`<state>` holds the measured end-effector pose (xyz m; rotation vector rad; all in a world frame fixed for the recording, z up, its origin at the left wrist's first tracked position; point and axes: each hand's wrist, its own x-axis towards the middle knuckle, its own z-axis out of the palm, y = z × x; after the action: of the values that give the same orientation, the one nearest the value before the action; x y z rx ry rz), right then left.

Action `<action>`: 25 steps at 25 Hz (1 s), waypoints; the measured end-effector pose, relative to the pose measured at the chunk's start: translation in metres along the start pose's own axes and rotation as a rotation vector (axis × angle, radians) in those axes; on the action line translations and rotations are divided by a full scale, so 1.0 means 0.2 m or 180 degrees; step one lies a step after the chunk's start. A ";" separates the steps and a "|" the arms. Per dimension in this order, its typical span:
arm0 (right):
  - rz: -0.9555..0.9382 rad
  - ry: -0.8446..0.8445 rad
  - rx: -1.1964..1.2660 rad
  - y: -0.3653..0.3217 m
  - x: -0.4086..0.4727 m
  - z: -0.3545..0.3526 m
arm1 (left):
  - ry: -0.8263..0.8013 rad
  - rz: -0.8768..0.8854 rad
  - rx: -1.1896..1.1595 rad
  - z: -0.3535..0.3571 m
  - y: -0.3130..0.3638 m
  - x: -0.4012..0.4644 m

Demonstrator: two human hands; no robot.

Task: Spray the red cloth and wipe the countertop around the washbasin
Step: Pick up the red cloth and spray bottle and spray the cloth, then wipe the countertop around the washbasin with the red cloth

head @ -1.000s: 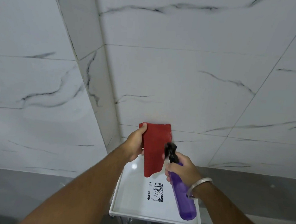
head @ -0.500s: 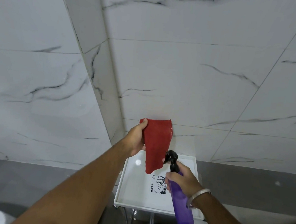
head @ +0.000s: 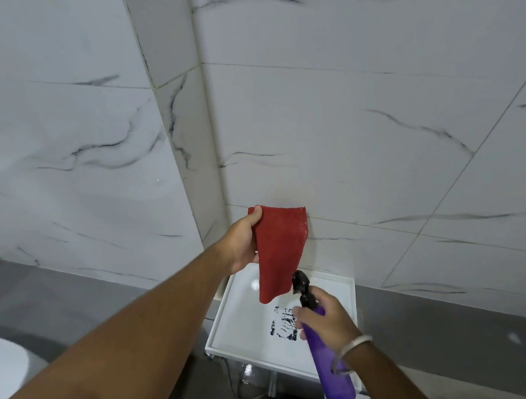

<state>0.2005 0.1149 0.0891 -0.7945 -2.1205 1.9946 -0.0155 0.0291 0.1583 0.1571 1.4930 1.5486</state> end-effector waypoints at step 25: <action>-0.0426 0.1412 -0.0414 0.15 -0.20 0.60 | -0.0162 0.0588 0.0325 -0.61 -0.01 -0.60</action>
<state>0.1914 -0.0100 0.0566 -0.9782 -1.9900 1.4598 -0.0296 -0.1400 0.1870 0.4008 1.5533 1.6011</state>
